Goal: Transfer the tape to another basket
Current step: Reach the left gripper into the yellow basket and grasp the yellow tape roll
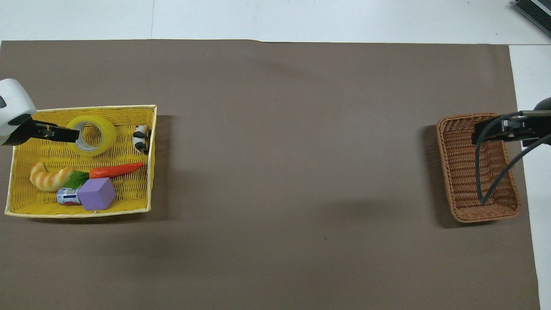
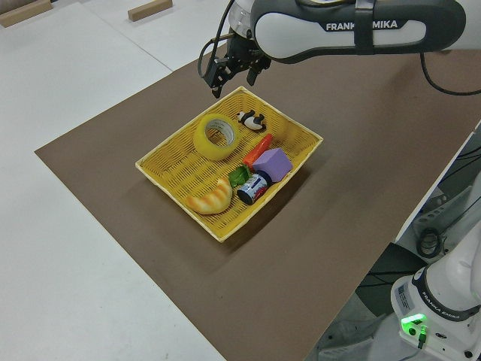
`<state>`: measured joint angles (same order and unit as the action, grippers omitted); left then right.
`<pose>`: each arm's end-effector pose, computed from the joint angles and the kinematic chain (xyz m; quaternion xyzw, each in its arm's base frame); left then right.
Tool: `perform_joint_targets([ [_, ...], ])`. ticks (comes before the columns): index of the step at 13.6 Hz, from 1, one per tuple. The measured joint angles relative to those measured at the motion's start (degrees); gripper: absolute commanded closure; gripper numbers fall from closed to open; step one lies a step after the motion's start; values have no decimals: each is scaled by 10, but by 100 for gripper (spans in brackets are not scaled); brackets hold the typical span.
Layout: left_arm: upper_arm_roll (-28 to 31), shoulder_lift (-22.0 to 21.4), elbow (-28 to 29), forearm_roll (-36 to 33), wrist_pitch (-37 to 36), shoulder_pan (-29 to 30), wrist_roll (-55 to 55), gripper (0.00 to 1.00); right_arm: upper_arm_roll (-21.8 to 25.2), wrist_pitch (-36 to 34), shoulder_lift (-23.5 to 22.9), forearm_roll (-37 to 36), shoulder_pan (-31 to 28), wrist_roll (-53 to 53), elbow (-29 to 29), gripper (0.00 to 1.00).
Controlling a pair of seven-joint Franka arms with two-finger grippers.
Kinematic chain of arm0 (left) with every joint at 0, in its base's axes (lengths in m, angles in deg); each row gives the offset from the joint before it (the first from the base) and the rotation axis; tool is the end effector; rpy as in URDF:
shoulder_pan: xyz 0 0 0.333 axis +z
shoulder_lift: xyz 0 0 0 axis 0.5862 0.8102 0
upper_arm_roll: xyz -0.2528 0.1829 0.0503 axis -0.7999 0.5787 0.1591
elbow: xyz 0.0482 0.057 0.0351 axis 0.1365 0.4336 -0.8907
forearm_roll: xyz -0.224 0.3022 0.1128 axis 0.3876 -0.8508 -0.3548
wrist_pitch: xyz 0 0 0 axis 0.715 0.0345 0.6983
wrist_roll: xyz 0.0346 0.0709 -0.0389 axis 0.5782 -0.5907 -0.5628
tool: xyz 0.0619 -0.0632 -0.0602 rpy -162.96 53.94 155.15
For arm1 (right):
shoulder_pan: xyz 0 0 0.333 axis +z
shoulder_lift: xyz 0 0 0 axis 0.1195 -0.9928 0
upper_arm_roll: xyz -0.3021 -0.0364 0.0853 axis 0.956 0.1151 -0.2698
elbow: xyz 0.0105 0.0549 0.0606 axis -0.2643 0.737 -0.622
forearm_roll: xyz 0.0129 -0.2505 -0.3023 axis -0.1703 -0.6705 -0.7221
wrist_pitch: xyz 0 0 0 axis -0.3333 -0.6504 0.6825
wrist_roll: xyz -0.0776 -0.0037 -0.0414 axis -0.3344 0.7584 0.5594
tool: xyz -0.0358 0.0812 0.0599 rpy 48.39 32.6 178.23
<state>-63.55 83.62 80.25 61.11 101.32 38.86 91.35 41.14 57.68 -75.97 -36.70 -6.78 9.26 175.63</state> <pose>0.5855 0.0383 0.4741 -0.9855 0.1469 -0.0845 0.0059 0.5613 -0.0105 0.6216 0.9992 -0.0360 -0.0082 0.0124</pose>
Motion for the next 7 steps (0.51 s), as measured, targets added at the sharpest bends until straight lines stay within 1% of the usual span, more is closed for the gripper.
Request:
perform_joint_targets([
  [2,0,18,23,0,41,12,17,0,0,0,0,0,0,0,0,0],
  [4,1,45,38,0,99,21,23,0,0,0,0,0,0,0,1,0],
  [7,1,94,41,0,171,36,25,1,0,0,0,0,0,0,2,0],
])
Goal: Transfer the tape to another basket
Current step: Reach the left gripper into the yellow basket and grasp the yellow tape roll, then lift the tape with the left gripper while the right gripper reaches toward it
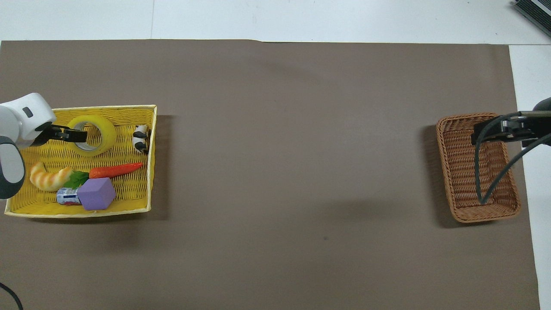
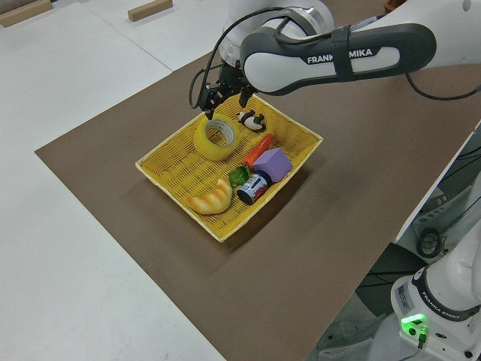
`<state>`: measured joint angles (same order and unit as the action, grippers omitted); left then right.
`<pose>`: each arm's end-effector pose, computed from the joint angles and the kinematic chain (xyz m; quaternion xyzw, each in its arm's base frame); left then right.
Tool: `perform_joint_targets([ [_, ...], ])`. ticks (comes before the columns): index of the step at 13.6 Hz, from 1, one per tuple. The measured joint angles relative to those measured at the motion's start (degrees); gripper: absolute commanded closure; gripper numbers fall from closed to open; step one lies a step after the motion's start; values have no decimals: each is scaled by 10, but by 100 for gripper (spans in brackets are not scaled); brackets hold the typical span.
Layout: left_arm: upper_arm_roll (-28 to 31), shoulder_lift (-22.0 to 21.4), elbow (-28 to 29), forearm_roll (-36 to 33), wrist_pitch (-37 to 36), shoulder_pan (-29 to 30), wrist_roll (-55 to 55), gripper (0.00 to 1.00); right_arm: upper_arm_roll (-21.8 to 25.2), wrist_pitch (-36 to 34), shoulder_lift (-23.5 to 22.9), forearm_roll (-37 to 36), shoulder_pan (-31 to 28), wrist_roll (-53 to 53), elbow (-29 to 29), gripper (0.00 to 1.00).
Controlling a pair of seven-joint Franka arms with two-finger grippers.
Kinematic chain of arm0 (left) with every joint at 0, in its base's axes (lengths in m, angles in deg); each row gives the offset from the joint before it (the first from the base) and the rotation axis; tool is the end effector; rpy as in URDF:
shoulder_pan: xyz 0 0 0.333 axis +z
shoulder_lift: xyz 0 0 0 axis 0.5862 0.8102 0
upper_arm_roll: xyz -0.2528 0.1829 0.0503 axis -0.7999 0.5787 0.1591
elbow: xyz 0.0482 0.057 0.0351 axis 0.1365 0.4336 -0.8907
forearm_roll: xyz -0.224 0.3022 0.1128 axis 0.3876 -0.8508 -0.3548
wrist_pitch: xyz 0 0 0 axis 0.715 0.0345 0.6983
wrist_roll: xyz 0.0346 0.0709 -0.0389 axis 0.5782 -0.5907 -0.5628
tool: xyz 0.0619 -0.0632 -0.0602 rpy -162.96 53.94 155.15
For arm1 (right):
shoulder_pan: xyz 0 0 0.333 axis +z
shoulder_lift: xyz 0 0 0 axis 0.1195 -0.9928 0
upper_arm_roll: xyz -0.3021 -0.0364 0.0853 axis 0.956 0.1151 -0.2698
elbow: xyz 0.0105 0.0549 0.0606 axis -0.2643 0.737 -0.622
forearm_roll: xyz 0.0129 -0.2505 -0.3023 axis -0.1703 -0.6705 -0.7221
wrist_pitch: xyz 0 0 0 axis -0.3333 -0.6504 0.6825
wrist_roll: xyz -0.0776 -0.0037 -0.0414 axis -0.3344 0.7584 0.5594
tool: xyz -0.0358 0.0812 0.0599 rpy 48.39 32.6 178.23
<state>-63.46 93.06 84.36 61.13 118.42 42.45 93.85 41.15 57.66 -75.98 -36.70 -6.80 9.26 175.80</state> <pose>0.6074 0.0801 0.3726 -0.9844 0.1333 -0.1127 0.0224 0.5612 -0.0108 0.6201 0.9992 -0.0362 -0.0100 0.0124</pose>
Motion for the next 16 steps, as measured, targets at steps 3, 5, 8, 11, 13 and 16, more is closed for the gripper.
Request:
perform_joint_targets([
  [3,0,23,0,0,30,3,0,37,0,-1,0,0,0,0,1,0],
  [5,-1,30,0,0,35,3,0,75,0,-1,0,0,0,0,2,0],
  [8,-4,31,-1,0,38,2,1,100,0,-1,0,0,0,0,2,0],
  [11,-5,28,-10,0,39,2,18,100,0,0,0,0,0,0,2,0],
  [13,-8,15,-18,0,33,1,19,100,0,0,0,0,0,0,2,0],
  [16,-19,-28,-25,10,-18,-9,8,100,0,0,0,6,0,0,3,0],
])
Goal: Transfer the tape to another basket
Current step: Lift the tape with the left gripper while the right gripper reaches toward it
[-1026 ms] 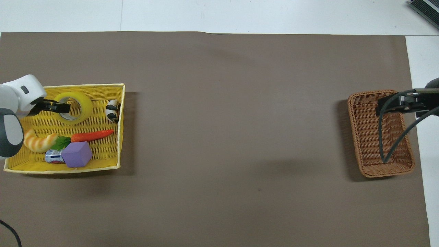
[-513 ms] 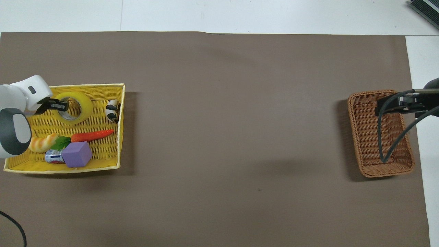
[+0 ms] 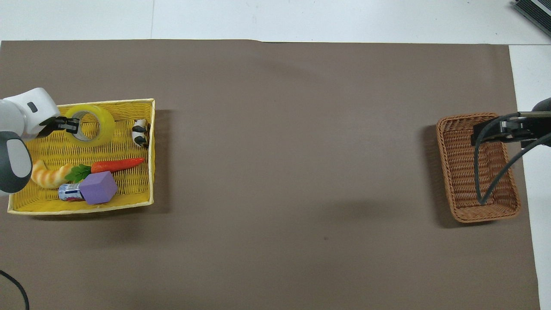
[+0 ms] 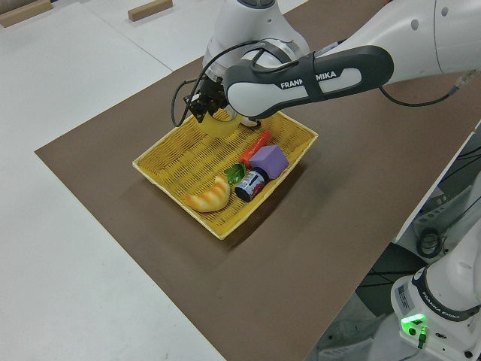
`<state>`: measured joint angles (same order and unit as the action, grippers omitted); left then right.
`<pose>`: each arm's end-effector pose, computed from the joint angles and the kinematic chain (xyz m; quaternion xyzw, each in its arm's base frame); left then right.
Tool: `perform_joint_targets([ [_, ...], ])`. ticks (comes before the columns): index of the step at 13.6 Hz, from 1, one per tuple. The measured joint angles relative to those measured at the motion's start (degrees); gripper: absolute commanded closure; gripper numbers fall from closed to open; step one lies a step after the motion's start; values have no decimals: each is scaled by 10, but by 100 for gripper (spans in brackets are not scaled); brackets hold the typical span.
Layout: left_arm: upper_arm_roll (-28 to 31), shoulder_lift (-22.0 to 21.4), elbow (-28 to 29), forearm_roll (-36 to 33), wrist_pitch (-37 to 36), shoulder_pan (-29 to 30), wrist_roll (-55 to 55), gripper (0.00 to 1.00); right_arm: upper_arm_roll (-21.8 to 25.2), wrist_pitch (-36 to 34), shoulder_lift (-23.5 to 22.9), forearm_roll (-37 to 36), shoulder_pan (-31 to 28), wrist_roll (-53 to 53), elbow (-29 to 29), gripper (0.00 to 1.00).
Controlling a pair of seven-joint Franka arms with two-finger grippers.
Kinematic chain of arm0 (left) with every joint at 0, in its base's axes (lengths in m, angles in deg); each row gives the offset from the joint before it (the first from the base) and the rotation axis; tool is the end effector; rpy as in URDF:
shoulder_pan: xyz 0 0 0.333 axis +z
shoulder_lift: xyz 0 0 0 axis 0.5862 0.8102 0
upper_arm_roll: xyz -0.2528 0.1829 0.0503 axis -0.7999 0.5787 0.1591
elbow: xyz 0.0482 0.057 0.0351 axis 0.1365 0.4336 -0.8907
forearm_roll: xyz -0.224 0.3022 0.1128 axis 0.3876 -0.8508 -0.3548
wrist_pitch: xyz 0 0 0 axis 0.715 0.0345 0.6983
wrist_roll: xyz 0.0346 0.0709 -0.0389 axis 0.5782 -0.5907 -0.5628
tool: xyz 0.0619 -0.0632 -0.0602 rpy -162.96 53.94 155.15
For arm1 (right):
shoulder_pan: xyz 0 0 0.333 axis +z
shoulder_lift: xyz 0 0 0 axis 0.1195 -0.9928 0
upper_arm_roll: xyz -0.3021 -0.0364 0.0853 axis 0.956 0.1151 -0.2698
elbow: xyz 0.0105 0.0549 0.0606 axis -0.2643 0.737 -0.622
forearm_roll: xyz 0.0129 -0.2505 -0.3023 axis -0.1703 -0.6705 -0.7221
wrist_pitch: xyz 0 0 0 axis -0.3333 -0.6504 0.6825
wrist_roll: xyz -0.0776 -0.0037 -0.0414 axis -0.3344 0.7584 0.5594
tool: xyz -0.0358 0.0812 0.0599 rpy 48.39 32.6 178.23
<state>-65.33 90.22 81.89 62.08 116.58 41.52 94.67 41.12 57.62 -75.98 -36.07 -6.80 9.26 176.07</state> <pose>0.6148 0.0512 0.4200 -0.9766 0.1584 -0.1446 0.0185 0.5611 -0.0093 0.6178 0.9992 -0.0359 -0.0128 0.0070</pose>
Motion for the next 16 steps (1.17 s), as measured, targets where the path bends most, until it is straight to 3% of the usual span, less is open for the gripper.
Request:
perform_joint_targets([
  [4,-5,-41,1,35,-41,-71,-116,100,4,4,6,99,-20,-11,17,0],
  [11,-7,-36,10,170,-40,-202,-256,100,3,88,21,269,-26,-108,123,0],
  [16,-8,-33,9,193,-19,-294,-376,100,-4,156,22,313,39,-106,173,0],
])
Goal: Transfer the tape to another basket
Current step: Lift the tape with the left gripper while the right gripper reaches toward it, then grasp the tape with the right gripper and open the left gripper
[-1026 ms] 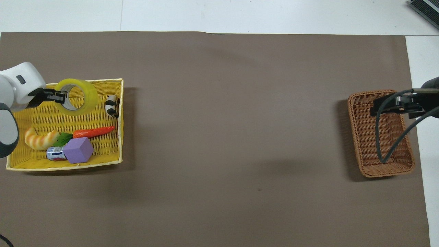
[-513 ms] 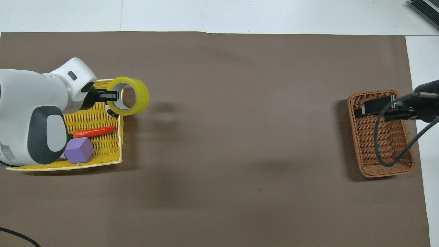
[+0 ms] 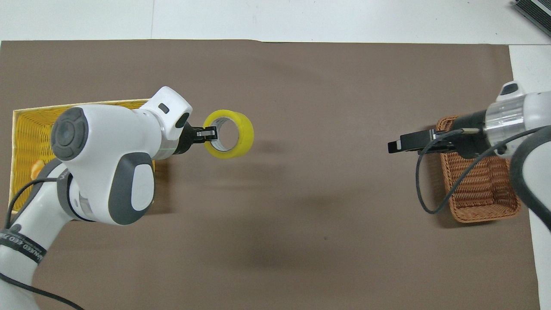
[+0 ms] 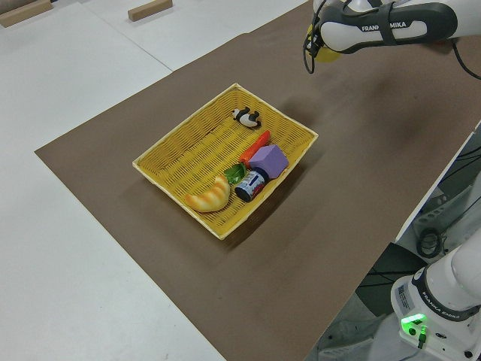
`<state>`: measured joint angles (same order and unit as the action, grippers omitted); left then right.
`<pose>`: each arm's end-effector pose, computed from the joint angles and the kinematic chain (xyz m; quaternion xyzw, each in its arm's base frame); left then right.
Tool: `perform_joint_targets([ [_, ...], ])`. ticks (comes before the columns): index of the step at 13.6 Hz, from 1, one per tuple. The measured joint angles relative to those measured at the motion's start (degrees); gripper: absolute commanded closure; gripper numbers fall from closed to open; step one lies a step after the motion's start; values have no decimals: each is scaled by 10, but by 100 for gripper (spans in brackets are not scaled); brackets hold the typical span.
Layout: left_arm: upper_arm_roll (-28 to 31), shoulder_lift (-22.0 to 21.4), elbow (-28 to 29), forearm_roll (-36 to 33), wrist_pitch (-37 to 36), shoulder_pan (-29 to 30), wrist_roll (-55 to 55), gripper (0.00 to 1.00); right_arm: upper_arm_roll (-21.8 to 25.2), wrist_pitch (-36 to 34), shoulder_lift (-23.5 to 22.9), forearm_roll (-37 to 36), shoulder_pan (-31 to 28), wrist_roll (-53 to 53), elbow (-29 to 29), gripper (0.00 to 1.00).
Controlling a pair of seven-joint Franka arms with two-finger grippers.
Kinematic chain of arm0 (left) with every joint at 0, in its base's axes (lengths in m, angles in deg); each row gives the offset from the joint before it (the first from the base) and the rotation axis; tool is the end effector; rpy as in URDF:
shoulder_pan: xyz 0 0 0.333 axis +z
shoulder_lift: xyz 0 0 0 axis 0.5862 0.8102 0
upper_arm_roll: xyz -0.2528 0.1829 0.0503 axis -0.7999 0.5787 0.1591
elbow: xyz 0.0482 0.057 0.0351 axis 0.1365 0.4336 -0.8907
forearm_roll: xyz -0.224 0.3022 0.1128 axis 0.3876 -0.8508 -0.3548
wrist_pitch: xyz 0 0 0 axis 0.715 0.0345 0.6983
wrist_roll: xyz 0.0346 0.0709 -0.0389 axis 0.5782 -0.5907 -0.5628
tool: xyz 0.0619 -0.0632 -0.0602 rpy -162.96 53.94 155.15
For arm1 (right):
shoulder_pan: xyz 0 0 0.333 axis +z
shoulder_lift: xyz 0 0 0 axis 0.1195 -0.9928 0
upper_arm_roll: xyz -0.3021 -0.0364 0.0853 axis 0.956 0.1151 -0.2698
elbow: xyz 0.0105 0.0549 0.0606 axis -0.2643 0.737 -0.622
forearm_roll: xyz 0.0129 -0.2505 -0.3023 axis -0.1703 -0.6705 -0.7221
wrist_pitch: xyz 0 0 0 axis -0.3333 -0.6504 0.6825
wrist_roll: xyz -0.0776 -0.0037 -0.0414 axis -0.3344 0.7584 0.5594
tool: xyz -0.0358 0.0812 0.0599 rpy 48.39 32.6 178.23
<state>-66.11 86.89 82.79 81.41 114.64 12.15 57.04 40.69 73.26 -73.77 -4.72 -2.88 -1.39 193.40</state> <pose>0.5458 -0.2625 0.4446 0.9776 0.0100 0.0885 0.1909 0.5571 0.0760 0.5297 -0.9666 -0.0239 -0.0004 0.2552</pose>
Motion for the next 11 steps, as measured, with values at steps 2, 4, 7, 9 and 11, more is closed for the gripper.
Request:
perform_joint_targets([
  [2,0,0,0,0,18,-37,-53,100,-1,31,1,0,36,19,15,0],
  [4,0,1,0,0,37,-70,-101,100,-1,65,1,0,65,36,35,0],
  [7,0,1,0,1,46,-106,-146,100,-2,127,1,0,110,81,58,0],
  [9,0,2,0,1,64,-127,-177,100,-2,154,1,0,127,97,67,0],
  [11,0,4,0,1,84,-147,-210,100,-2,173,-1,0,133,99,72,0],
])
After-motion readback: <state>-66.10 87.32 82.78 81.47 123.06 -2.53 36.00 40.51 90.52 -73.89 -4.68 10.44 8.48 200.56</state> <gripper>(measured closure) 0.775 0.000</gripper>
